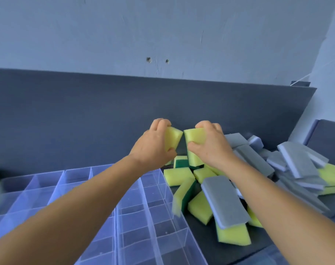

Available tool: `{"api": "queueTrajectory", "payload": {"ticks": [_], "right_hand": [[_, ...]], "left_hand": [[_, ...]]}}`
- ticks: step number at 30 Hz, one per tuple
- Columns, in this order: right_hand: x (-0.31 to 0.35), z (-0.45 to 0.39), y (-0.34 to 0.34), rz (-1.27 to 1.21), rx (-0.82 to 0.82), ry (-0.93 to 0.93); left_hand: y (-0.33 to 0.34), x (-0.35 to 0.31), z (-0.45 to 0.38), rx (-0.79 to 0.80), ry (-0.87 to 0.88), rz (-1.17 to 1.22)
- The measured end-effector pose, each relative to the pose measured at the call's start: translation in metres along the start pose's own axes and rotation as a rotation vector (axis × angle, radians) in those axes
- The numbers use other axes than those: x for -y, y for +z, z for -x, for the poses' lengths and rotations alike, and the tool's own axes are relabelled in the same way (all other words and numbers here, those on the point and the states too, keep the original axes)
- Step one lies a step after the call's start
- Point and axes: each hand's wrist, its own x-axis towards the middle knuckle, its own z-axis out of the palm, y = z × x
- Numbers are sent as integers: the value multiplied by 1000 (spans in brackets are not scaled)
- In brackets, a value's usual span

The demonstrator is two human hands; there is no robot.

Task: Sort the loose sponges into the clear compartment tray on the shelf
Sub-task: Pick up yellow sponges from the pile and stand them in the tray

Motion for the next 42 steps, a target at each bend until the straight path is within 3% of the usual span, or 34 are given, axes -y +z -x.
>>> {"api": "queueTrajectory", "payload": {"ticks": [5,13,32,42], "right_hand": [[39,29,3,-113,28,-141],[102,68,24,-190,126,-220],[303,155,137,-255,228,-401],[355,175,185,-212,313,-379]], "left_hand": [[-37,8,45,-12,-57,-33],[-95,43,103,-51,-159,-30],[-249,222,253,-55,-247,-152],[-277,279,294,15,-341,-142]]}}
